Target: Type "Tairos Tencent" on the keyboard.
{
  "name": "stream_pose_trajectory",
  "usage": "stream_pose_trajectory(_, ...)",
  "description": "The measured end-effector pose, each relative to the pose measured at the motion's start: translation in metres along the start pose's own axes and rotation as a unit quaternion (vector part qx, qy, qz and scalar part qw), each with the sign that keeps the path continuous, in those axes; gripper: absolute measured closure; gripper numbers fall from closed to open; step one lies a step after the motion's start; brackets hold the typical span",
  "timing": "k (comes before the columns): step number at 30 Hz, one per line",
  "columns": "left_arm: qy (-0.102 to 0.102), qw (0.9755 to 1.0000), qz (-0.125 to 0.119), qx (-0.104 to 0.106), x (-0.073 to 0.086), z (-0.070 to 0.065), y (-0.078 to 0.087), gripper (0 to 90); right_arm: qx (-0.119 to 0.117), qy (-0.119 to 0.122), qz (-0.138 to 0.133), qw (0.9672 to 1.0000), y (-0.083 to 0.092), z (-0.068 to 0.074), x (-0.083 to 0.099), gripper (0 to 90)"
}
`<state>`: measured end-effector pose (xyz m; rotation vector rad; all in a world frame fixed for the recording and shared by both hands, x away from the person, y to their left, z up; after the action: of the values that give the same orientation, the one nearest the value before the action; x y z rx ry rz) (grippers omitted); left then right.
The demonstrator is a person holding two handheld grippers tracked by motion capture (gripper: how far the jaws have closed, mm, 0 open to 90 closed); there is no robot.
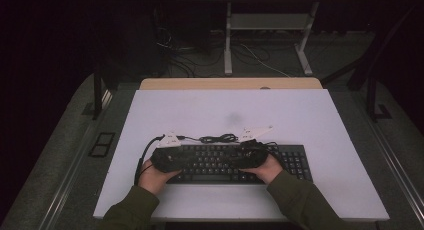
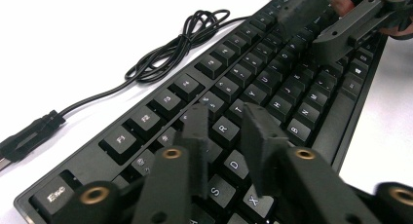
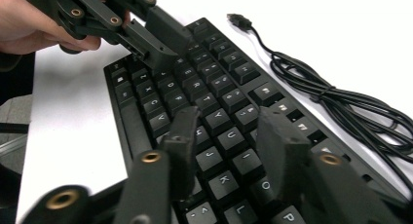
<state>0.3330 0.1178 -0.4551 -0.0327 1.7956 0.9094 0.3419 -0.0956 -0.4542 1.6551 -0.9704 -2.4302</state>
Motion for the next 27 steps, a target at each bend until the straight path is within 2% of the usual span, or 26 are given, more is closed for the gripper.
stream_pose_trajectory(8,0.011,0.9999,-0.003,-0.008,0.002,0.001,0.002,51.2,-0.019,0.011,0.006,0.9997,-0.002,0.008,0.001,80.6)
stream_pose_trajectory(13,0.013,0.9999,-0.002,-0.009,0.003,0.001,0.001,43.7,-0.029,0.019,0.018,0.9993,-0.007,0.014,0.004,87.9)
stream_pose_trajectory(22,0.018,0.9997,-0.008,-0.013,0.003,0.003,0.001,34.5,-0.038,0.026,0.033,0.9984,-0.013,0.021,0.008,89.2)
stream_pose_trajectory(27,0.016,0.9997,-0.009,-0.016,0.004,0.003,0.001,32.8,-0.038,0.025,0.039,0.9982,-0.017,0.023,0.01,89.2)
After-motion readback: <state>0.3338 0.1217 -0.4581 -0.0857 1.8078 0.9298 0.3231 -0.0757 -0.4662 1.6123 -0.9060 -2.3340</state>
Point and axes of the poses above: each handheld gripper's, and its own axes: y roughly backward along the jaws, x roughly out of its underside, z roughly to its left, the point moved 5 cm from there along -y, roughly forward along the jaws, and after that the axes turned 3 degrees about -z, right-handed, at the moved point
